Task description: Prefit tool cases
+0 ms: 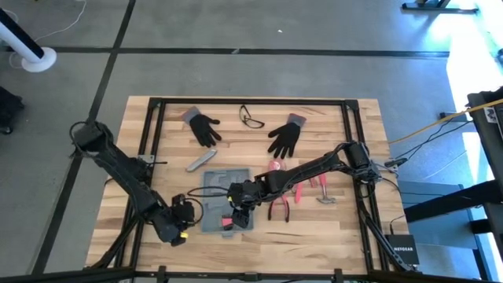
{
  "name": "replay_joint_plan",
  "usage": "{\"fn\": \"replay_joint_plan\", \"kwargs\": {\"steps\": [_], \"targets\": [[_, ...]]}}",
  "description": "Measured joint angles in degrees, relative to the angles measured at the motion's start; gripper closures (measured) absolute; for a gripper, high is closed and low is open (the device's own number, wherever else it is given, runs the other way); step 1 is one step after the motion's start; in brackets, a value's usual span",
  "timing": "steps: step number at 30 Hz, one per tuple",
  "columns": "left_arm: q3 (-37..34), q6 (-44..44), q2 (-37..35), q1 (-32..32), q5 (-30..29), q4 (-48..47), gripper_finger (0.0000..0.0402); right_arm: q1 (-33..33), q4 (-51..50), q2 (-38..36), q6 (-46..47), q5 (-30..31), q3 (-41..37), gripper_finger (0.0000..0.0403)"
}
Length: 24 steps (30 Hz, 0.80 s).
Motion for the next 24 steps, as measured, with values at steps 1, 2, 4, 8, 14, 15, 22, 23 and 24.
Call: {"fn": "replay_joint_plan", "kwargs": {"steps": [1, 2, 4, 8, 14, 15, 22, 23, 24], "targets": [[0.0, -0.1, 1.0, 0.2, 0.1, 2.1, 0.034, 0.0, 0.3, 0.0, 0.0, 0.0, 0.0, 0.0158], [0.0, -0.3, 1.8, 0.4, 0.1, 3.8, 0.034, 0.0, 0.6, -0.1, 0.0, 0.1, 0.1, 0.0158], [0.0, -0.3, 3.9, 1.2, 0.1, 7.7, 0.034, 0.1, 0.4, -0.1, -0.2, -0.2, 0.1, 0.0158], [0.0, 1.9, 7.8, 2.7, 0.0, 12.8, 0.034, 0.1, 0.8, 0.3, -1.4, -2.0, 0.0, 0.0158], [0.1, 8.1, 9.5, 4.6, 1.8, 17.5, 0.034, 0.1, 2.6, 1.4, -2.0, -3.3, -0.1, 0.0158], [0.1, 8.9, 9.5, 5.0, 2.3, 17.6, 0.034, 0.1, 1.8, 1.4, -2.9, -3.7, -0.1, 0.0158], [0.1, 9.9, 9.5, 6.8, 4.2, 17.7, 0.034, 0.3, 2.1, 5.1, -4.0, -4.4, -0.1, 0.0158], [0.1, 9.3, 9.5, 7.0, 4.3, 17.7, 0.034, 0.5, 2.5, 5.2, -4.0, -4.4, -0.1, 0.0158], [0.1, 9.1, 9.5, 7.4, 4.3, 17.8, 0.034, 0.5, 2.5, 5.4, -4.0, -4.1, -0.1, 0.0158]]}}
